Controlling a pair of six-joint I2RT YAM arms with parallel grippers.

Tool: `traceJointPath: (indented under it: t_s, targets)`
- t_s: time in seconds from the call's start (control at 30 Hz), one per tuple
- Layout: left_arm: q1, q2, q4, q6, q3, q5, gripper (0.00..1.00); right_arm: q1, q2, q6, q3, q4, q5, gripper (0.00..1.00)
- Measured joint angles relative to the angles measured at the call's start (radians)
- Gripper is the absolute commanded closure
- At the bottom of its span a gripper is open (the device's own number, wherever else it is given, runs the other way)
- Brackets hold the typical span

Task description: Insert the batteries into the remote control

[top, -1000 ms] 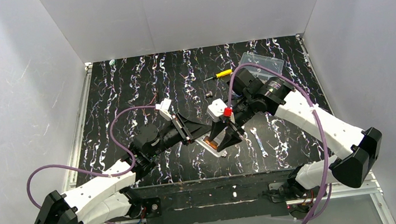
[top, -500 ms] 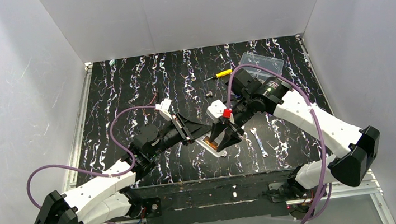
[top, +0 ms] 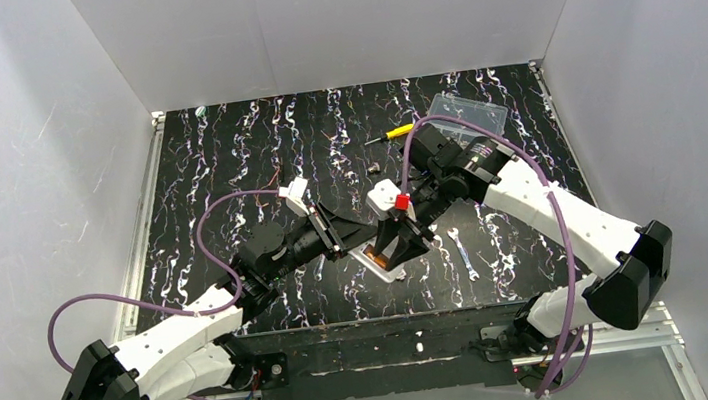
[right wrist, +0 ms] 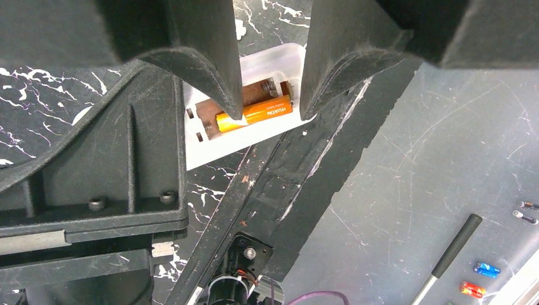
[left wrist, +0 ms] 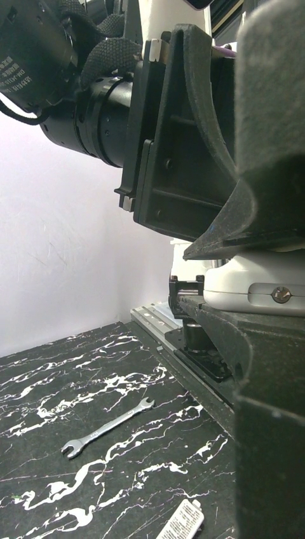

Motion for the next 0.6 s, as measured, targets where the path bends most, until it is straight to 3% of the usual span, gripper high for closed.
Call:
traceJointPath:
  t_s: [0.6]
  targets:
    - [0.000,0.000,0.003,-0.001,-0.006,-0.019,1.00,0.000,0.006,-0.011,0.000,0.000,0.003,0.57]
